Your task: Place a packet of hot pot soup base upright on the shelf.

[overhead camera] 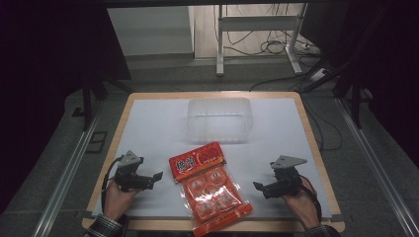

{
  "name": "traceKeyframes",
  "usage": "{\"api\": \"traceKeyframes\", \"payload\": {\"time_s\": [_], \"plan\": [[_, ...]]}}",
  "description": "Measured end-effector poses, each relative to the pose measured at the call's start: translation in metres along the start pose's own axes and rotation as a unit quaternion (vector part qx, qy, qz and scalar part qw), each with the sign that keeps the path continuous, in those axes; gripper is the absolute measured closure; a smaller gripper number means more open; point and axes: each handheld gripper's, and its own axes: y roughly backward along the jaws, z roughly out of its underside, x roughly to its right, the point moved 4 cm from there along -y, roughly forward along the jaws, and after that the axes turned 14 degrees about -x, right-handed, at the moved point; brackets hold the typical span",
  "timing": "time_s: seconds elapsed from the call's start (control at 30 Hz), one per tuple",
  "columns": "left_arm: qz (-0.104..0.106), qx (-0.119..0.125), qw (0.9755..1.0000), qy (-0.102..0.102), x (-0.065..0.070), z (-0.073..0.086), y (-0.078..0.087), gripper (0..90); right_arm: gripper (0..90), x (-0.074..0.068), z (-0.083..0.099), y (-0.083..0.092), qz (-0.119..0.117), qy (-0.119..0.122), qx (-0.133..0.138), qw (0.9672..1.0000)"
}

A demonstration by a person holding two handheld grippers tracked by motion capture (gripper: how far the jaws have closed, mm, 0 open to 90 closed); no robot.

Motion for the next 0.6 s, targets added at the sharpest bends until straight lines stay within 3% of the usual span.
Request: {"api": "traceKeyframes", "payload": {"time_s": [0.13,0.33,0.6], "plan": [[0.004,0.0,1.0,-0.001,0.002,-0.001,0.0,1.3,2.0,0.0,0.0,0.0,0.0,0.0,0.0,1.0],[-0.003,-0.012,0.9997,-0.02,0.009,-0.005,-0.004,4.1,2.0,-0.001,0.0,-0.001,-0.001,0.001,-0.002,1.0],[0.006,-0.006,0.9995,-0.031,0.015,-0.019,-0.009,7.3,2.0,-0.002,-0.001,-0.002,-0.003,0.002,-0.003,1.0]]}}
